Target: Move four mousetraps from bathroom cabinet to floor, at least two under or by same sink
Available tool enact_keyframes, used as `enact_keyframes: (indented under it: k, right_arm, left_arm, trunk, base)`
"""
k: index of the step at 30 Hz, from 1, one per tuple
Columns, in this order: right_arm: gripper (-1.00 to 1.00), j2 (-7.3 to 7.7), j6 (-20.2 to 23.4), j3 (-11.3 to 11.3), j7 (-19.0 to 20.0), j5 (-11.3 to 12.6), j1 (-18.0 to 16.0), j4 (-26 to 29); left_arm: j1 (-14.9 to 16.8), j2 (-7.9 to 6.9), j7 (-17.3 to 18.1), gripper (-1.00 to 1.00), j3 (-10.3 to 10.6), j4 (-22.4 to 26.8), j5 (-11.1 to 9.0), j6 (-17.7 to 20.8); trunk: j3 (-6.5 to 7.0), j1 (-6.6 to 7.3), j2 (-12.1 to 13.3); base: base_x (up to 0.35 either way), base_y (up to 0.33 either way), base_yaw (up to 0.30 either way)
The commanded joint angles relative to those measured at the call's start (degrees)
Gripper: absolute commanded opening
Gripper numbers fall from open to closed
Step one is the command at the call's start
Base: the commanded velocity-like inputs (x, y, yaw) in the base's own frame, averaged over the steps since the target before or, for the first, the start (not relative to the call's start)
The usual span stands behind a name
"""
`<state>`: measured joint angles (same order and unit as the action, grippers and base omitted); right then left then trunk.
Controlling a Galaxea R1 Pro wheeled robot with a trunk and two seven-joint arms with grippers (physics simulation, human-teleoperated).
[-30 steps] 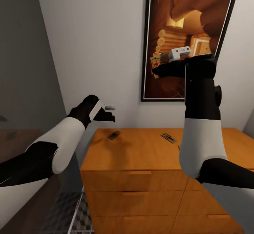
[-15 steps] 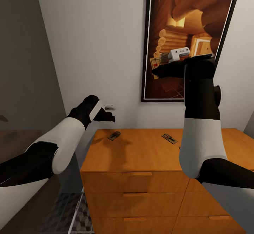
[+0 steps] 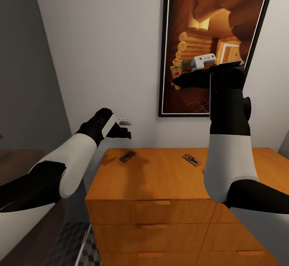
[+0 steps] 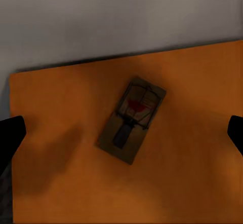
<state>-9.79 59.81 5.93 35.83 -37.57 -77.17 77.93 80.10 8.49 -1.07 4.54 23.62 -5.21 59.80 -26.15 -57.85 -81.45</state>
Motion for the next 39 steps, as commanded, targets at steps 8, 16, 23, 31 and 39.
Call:
enact_keyframes:
  k: [8,16,23,31,39]
  right_arm:
    - [-1.00,-0.06,0.19,0.14,0.47,-0.40,-0.23,0.03]
    - [-1.00,-0.06,0.19,0.14,0.47,0.02,-0.27,0.14]
    - [-1.00,-0.03,0.19,0.14,0.47,2.09,-0.56,0.49]
    - [-1.00,0.02,0.19,0.16,0.51,3.03,-1.18,0.71]
    - [-1.00,0.03,0.19,0.21,0.55,3.25,-1.44,0.82]
  left_arm:
    - [0.03,-0.06,-0.16,1.00,0.53,0.03,-0.50,0.20]
    - [-0.01,-0.05,-0.21,1.00,0.55,0.02,-0.50,0.20]
    - [-0.03,-0.12,-0.07,1.00,0.55,-0.27,-0.50,0.20]
    - [-0.03,-0.17,-0.01,1.00,0.55,-0.60,-0.50,0.20]
    - [-0.03,-0.16,0.01,1.00,0.55,-0.67,-0.50,0.20]
  trunk:
    - [-0.07,-0.01,-0.04]
    - [-0.07,-0.01,-0.04]
    - [-0.07,-0.01,-0.04]
    - [-0.07,-0.01,-0.04]
    - [-0.07,-0.01,-0.04]
  base:
    - [0.047,-0.016,0.000]
    - [0.028,-0.003,0.000]
    - [0.006,-0.001,0.000]
    - [0.001,0.000,0.000]
    - [0.000,0.000,0.000]
